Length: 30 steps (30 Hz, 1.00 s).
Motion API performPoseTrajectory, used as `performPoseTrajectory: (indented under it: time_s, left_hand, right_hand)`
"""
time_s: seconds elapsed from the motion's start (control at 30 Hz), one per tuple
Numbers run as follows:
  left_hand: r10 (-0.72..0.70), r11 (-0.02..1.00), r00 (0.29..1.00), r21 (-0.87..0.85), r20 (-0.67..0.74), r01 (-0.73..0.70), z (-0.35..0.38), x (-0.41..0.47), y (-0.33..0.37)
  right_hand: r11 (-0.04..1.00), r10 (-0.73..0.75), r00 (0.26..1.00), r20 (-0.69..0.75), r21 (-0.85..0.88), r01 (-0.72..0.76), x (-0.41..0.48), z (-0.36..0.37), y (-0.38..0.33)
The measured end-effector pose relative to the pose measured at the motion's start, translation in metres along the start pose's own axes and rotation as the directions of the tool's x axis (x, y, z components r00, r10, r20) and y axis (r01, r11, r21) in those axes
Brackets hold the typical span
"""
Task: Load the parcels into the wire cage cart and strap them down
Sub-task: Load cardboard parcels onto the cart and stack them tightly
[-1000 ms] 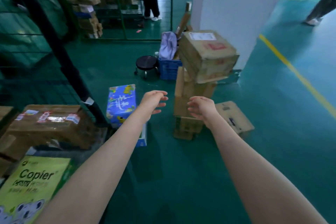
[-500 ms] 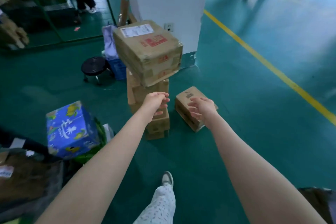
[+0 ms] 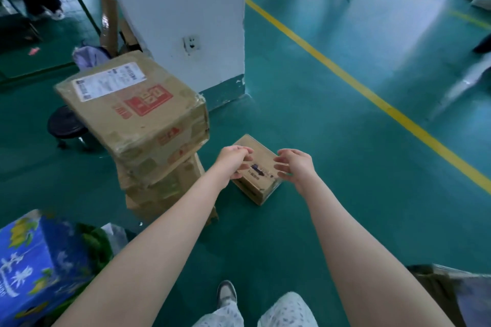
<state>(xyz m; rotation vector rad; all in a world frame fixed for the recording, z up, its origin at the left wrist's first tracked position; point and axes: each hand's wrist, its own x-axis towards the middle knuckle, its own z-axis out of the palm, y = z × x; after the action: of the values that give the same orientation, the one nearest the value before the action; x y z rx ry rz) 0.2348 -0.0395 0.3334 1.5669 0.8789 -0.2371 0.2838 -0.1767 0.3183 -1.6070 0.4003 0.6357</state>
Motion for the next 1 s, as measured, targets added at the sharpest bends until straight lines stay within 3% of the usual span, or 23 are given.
performPoseTrajectory:
  time_s: [0.23,0.47,0.77,1.0]
  left_hand:
    - [-0.058,0.997,0.997,-0.049,-0.054,0.055,0.038,0.061,0.023]
    - [-0.097,0.979,0.984,-0.193,-0.147,0.067,0.102,0.151,0.024]
    - [-0.197,0.963,0.946,-0.23,-0.257,0.138,0.147,0.306,-0.102]
    - [-0.273,0.94,0.896,-0.294,-0.35,0.171,0.166,0.424,-0.206]
  right_hand:
    - [0.996,0.038,0.999,0.034,-0.079,-0.035,0.079,-0.033,-0.022]
    - [0.98,-0.004,0.991,0.135,-0.198,0.031,0.201,-0.061,-0.036]
    - [0.962,0.014,0.983,0.181,-0.269,0.036,0.386,-0.047,0.076]
    - [0.943,-0.044,0.954,0.296,-0.303,0.138,0.507,0.003,0.174]
